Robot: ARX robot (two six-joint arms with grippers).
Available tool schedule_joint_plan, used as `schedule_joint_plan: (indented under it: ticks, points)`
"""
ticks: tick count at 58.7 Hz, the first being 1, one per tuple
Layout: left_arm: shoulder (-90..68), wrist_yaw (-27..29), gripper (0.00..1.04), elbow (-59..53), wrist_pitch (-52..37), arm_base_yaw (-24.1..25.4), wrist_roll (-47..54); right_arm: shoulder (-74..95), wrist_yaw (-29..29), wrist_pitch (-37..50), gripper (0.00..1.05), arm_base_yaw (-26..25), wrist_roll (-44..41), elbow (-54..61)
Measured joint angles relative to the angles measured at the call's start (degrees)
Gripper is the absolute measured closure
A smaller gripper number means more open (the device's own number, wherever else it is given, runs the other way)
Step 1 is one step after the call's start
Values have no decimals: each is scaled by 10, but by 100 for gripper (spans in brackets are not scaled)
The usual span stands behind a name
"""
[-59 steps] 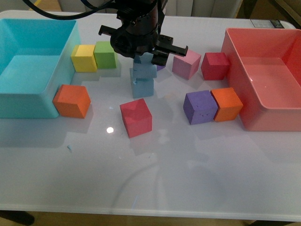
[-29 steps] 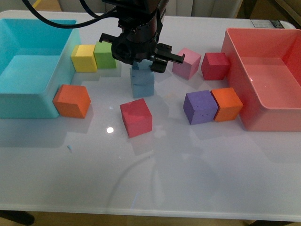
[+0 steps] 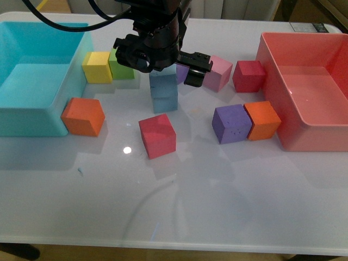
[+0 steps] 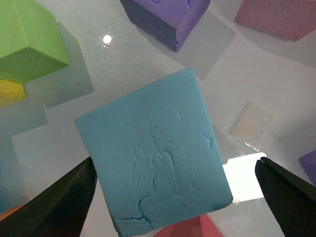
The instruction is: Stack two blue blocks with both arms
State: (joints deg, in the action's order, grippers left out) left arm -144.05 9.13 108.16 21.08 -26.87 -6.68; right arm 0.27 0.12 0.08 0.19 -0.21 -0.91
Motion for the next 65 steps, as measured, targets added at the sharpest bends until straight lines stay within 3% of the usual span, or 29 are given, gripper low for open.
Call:
schedule_joint_plan:
  ticks: [25,43,48,54,57,65]
  points:
    - [189,-6,9,-201,-116,12,-33,0,0,0,9,0,0,0]
    - [393,-6,9,-430,-256,84,-46,0,0,0,9,0,0,0]
    - [420,61,23,-529,-481,100,0,0,0,0,9,0,0,0]
    - [466,49,44,-673,-732,124,42,0,0,0,9,0,0,0]
    - [505,37,57,-731,-791,136,51,0,0,0,9,0,0,0]
    - [573,14,81,-815,-814,162,56,0,0,0,9,0,0,0]
